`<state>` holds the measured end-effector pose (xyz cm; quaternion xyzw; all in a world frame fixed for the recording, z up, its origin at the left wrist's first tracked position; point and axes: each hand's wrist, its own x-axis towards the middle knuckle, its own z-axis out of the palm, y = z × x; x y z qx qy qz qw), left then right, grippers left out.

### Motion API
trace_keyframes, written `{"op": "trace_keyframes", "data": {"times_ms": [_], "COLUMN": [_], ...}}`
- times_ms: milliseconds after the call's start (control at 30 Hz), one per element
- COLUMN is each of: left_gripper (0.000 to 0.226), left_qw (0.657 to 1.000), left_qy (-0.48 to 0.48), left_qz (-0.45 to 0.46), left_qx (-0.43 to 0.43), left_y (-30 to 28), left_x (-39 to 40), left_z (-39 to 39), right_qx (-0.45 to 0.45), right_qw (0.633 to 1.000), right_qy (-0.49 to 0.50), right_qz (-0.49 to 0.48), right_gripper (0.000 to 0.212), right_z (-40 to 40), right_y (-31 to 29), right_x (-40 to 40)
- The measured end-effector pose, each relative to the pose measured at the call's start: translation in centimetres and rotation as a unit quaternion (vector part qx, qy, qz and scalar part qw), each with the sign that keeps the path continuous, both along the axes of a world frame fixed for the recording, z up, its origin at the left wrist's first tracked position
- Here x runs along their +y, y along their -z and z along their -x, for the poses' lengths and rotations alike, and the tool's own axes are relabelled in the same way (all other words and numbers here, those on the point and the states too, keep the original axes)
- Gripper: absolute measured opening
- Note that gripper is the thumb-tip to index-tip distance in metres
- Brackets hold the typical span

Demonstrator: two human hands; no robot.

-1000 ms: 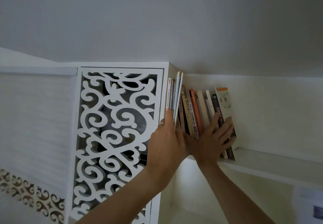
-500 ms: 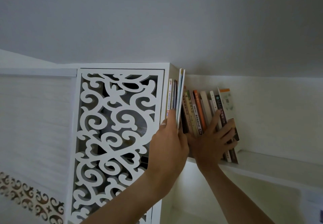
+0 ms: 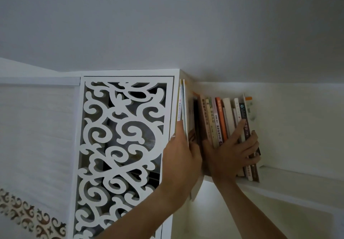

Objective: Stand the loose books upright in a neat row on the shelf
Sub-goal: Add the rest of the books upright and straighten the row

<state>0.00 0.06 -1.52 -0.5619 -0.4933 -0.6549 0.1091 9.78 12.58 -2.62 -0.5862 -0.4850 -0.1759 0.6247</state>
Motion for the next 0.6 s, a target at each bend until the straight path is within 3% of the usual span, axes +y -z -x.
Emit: {"op": "trace_keyframes", "data": {"times_ms": [233,400,600], "left_gripper": [0.043,0.055,0.078], "left_qw": [0.999,0.992,0.904], "left_qy": [-0.016,-0.092,-0.313], "left_qz": [0.026,0.004,-0.129], "left_qx": [0.038,0.080,0.259], "left_y": [-1.4,-1.1,1.5], "left_x": [6.9,10.4,14.2], "left_z": [-0.6,-0.9,1.8], "right_qx": [-0.011,-0.018,-0.036], "right_qw": [1.000,1.000,0.999], "right_qy": [0.009,0.012,0.026], "right_qz": [-0.009,-0.011,-0.010], "right_gripper": [0.133,0.132,0.129], "right_z": [0.0,-0.1,-0.1], "right_y": [0.4,0.5,0.7], "right_x": [0.0,-0.1,0.3]}}
